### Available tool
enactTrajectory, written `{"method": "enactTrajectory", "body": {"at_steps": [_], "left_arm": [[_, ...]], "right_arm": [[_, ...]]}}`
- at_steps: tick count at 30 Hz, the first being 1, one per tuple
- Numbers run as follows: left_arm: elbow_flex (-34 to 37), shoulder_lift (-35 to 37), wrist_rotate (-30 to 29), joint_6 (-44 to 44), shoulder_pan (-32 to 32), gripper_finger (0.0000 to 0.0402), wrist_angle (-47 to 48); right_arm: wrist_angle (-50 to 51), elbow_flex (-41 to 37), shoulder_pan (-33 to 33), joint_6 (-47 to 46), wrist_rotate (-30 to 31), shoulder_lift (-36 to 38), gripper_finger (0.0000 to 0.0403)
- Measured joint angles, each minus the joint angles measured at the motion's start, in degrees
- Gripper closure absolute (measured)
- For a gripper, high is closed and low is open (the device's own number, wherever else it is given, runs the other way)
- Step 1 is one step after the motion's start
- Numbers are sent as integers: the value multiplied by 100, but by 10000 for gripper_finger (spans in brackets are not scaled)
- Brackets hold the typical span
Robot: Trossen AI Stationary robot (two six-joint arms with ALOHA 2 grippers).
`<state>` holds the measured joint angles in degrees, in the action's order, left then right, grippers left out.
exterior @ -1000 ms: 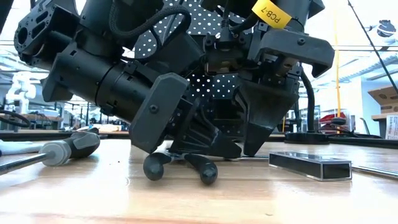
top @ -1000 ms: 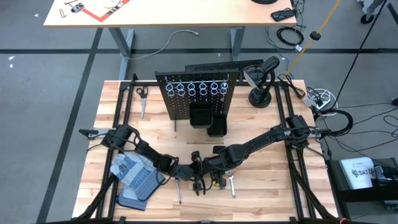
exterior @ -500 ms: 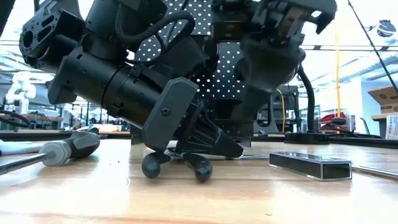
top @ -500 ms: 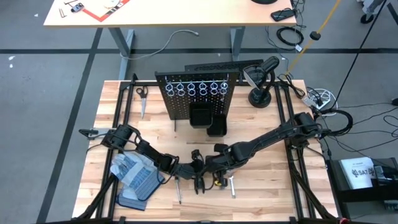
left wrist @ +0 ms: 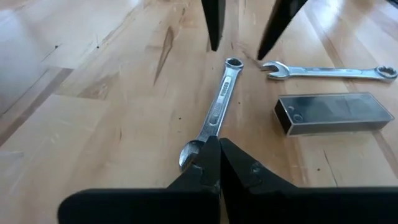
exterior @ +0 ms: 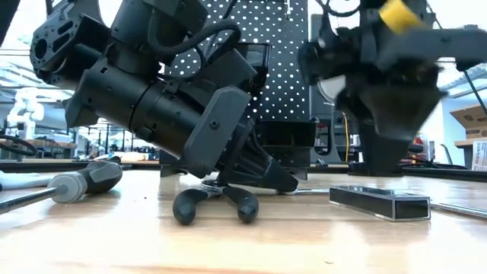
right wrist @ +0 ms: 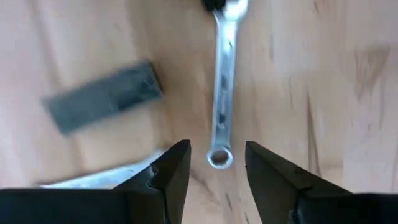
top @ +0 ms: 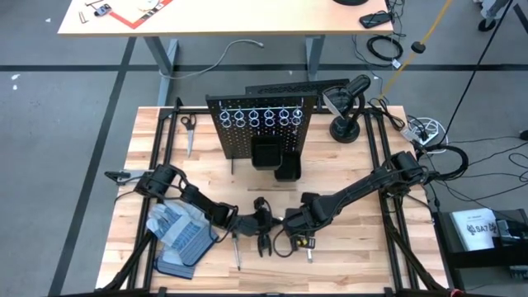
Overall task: Hang tools onto peg board
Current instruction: Hang the right silver wrench on the black pegboard
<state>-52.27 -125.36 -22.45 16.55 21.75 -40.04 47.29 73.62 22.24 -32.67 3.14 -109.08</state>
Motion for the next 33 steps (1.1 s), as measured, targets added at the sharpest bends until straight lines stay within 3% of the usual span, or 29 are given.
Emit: {"method": "enactTrajectory", "body": {"at_steps": [8,17,20,26,33], "left_arm": [[0,14,192,156,-54,400,58],[0,16,456,269,-150,400,25],[0,16,458,268,-150,400,17],[7,11,471,265,-148,400,-65],[18,7,474,221,-143,400,-130]], "right_arm": [[-385,-536,-38,-61,-36,11,260],[-556,-579,-265,499,-210,4,268],[-634,-648,-358,634,-380,9,293],[-777,-720,-389,844,-537,4,386],[-812,-722,-384,960,-617,-2,402]]}}
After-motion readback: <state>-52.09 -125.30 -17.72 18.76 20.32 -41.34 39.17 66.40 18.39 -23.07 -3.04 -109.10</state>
